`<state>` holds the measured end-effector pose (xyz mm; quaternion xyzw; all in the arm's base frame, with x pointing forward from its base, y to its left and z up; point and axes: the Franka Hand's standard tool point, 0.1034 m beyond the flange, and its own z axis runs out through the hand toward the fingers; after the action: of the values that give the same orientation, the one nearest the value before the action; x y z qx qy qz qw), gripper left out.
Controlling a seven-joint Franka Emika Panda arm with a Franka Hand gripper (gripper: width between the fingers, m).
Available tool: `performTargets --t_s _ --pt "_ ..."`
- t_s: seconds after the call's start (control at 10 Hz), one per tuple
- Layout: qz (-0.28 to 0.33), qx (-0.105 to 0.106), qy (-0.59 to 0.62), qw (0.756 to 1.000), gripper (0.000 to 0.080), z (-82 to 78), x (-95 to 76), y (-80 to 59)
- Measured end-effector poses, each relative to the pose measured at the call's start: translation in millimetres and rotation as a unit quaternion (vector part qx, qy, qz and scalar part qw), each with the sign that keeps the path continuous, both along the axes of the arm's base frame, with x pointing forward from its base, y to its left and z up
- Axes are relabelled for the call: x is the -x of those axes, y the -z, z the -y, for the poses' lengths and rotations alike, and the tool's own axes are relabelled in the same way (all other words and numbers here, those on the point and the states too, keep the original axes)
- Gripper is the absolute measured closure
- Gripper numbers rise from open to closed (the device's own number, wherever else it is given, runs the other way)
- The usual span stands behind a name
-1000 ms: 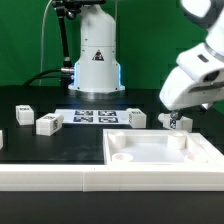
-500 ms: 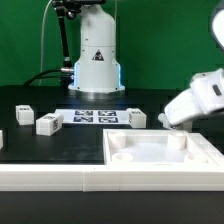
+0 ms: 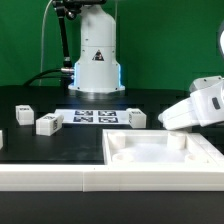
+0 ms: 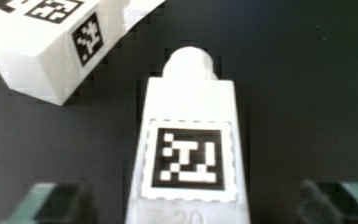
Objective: Assemble one leg
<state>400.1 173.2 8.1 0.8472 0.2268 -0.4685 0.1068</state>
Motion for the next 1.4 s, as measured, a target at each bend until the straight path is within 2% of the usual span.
performTargets --t_s 0.1,0.2,0.8,0.9,1.1,1.2,1.3,1.4 --pt "0.0 0.0 0.0 1.0 0.0411 0.0 0.0 0.0" --pt "0.0 0.0 0.0 1.0 0.051 0.0 0.0 -0.1" --pt "0.0 0.0 0.0 1.0 0.0509 0.0 0.0 -0.1" --pt "-0.001 -0.005 0.0 1.0 0.0509 -0.2 -1.9 -3.0" --pt "0.009 -0.027 -0.005 1.0 0.0509 4.5 -15.0 -34.0" --pt "0.008 -0.031 -0.009 0.999 0.0509 7.5 -18.3 -48.3" --pt "0.012 -0.039 -0.021 0.999 0.0509 10.6 -23.0 -57.1" --pt "0.017 -0.04 -0.023 0.999 0.0509 11.4 -22.2 -56.1"
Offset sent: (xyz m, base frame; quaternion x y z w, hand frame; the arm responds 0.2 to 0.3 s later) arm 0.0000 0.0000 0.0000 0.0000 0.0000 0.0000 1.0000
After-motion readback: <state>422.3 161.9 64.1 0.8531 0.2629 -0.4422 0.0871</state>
